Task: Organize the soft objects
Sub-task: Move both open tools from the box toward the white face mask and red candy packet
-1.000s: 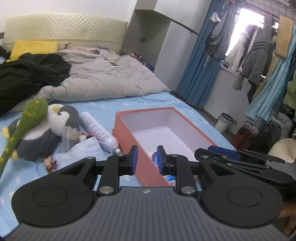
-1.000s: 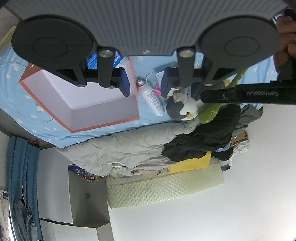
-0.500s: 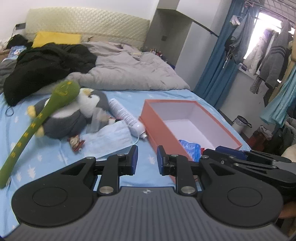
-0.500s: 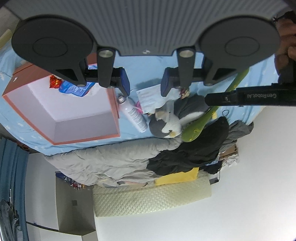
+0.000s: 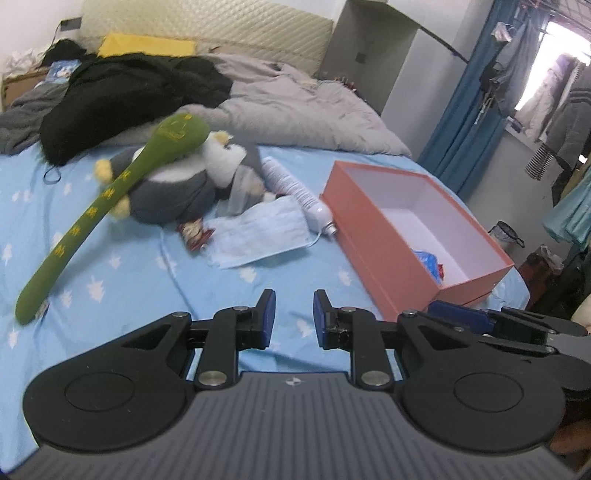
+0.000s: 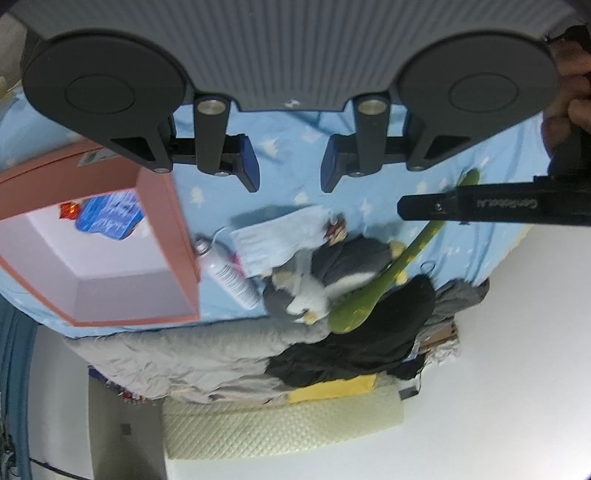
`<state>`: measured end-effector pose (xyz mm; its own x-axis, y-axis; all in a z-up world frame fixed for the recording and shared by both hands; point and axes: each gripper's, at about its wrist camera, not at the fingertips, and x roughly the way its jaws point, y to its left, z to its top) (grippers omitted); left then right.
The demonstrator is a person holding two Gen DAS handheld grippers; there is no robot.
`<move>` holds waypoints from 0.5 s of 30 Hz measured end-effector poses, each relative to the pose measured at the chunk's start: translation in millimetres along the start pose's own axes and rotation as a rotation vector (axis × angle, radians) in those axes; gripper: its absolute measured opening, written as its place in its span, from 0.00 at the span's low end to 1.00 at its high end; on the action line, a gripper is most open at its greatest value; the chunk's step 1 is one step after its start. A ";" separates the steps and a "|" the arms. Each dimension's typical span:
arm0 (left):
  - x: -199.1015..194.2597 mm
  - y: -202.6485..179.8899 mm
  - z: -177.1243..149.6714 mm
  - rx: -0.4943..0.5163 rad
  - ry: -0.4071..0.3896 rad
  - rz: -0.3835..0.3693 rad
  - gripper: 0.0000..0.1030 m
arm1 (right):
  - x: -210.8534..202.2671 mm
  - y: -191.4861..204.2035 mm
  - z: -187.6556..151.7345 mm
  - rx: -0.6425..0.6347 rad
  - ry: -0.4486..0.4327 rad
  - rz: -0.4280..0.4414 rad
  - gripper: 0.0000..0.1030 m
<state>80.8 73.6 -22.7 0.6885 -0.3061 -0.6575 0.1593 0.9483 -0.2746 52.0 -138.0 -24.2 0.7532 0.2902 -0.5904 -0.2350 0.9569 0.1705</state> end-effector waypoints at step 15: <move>60.6 43.2 -8.8 -0.081 0.066 0.072 0.26 | 55.9 -2.2 -14.0 -0.024 0.099 -0.005 0.39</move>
<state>123.2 95.3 -80.6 0.6477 -0.2447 -0.7215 0.0516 0.9589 -0.2789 86.0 -124.0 -68.6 0.6904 0.2818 -0.6663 -0.2467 0.9575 0.1493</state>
